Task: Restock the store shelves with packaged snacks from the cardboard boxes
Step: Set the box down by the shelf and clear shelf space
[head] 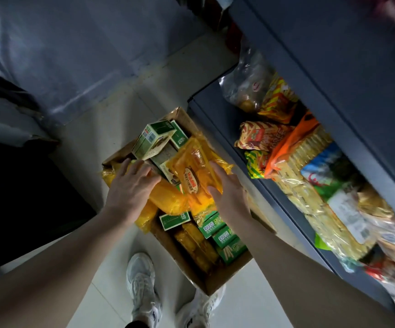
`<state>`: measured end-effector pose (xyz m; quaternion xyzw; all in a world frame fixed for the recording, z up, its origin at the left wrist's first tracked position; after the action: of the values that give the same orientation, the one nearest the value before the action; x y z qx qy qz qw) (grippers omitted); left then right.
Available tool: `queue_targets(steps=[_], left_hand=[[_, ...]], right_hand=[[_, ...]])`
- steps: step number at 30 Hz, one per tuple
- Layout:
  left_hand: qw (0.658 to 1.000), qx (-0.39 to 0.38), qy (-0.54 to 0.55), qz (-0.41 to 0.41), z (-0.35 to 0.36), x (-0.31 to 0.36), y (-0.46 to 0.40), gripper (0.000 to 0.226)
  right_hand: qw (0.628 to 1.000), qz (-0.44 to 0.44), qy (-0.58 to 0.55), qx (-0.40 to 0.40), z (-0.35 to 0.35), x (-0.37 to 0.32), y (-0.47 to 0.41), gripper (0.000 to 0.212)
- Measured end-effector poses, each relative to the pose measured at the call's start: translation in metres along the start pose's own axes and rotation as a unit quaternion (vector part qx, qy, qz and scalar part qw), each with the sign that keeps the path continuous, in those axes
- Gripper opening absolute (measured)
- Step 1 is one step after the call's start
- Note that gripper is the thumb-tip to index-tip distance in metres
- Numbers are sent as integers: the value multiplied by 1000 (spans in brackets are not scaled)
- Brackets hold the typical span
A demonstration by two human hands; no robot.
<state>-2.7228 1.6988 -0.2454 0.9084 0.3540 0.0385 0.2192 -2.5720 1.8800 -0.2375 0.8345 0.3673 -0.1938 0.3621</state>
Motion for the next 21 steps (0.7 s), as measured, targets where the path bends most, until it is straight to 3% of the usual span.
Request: queue_targets(steps=[7, 12, 15, 21], left_hand=[[994, -7, 68, -83, -106, -5, 61, 55], [990, -14, 97, -106, -204, -7, 117, 54], [978, -18, 173, -113, -271, -9, 151, 54], [980, 57, 175, -80, -388, -33, 205, 52]], right_hand=[[999, 16, 11, 40, -97, -34, 90, 65], [998, 0, 46, 39, -167, -92, 159, 62], [996, -18, 50, 66, -205, -131, 197, 61], [983, -101, 87, 129, -276, -210, 260, 54]])
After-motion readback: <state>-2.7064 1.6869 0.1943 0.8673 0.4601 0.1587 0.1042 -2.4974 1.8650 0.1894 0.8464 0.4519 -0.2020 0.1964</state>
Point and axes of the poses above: each hand's wrist, its own y-axis away from the middle knuckle, its own z-axis out of the palm, x = y × z, the point moved 3 cm from there along -y, towards the middle knuckle, and after that the axes turned 11 degrees about -z, right-handed, at the moved point
